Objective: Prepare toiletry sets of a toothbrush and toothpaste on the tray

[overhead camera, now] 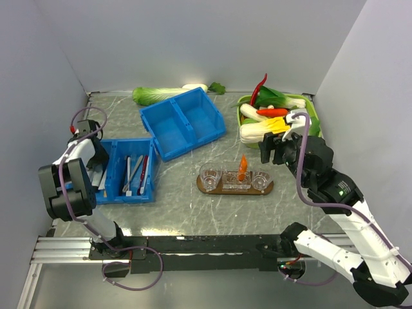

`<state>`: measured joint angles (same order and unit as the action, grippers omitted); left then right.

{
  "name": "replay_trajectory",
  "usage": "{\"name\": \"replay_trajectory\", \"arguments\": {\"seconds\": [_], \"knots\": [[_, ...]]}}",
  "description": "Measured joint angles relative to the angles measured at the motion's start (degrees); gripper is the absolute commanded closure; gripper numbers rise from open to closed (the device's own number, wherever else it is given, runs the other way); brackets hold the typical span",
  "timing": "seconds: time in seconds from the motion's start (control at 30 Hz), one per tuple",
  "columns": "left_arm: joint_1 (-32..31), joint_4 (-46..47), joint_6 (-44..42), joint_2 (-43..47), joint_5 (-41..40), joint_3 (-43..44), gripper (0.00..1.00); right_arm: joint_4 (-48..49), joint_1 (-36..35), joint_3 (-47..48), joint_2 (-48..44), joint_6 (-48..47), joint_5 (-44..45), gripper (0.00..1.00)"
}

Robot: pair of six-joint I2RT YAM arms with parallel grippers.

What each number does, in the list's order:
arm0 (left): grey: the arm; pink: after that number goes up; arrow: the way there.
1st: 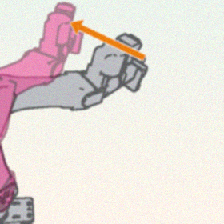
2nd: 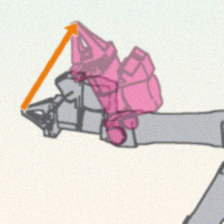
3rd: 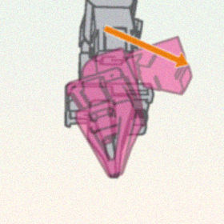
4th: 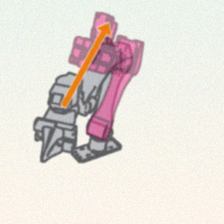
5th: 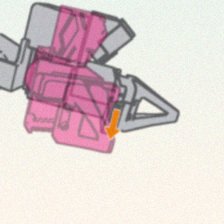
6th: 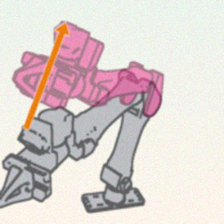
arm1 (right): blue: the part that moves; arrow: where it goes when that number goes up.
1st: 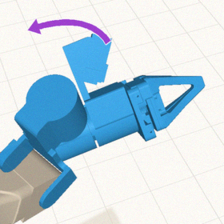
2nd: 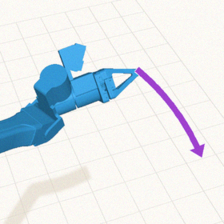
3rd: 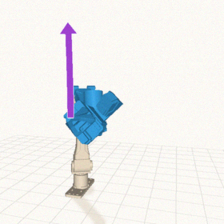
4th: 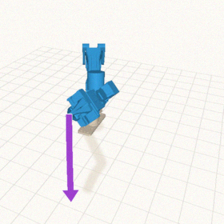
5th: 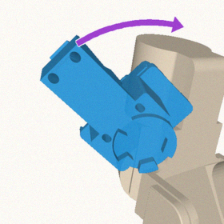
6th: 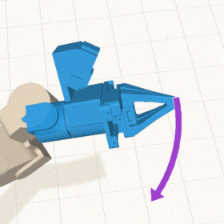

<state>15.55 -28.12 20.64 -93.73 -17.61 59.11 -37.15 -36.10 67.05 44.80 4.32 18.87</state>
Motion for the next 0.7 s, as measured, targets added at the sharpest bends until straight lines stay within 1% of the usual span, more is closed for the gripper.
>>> {"name": "replay_trajectory", "arguments": {"seconds": [0.23,0.27,0.33,0.37,0.47,0.63,0.7], "knots": [[-0.92,-1.44,0.09,-4.90,-2.38,2.45,0.51,0.33,0.00,-0.04,-2.43,-0.87,0.76,0.19],[-1.05,-1.66,0.02,-5.60,-2.89,2.91,0.56,0.35,0.00,-0.04,-2.71,-1.01,0.92,0.19],[-1.51,-2.05,-0.35,-7.98,-4.17,3.93,0.62,0.42,0.00,-0.07,-3.26,-1.07,1.25,0.19],[-1.86,-2.64,-0.52,-8.52,-5.01,4.52,0.67,0.57,0.00,-0.15,-3.56,-1.07,1.38,0.19],[-2.21,-2.91,-0.74,-8.68,-5.95,4.66,0.75,0.96,0.00,-0.76,-4.72,-1.22,1.73,0.19],[-2.43,-2.89,-0.85,-8.50,-6.62,4.52,0.82,1.03,0.00,-1.14,-5.03,-1.25,2.23,0.19],[-2.64,-2.69,-0.81,-8.17,-6.99,4.17,0.87,1.01,0.00,-1.18,-5.03,-1.25,2.38,0.19]]}}
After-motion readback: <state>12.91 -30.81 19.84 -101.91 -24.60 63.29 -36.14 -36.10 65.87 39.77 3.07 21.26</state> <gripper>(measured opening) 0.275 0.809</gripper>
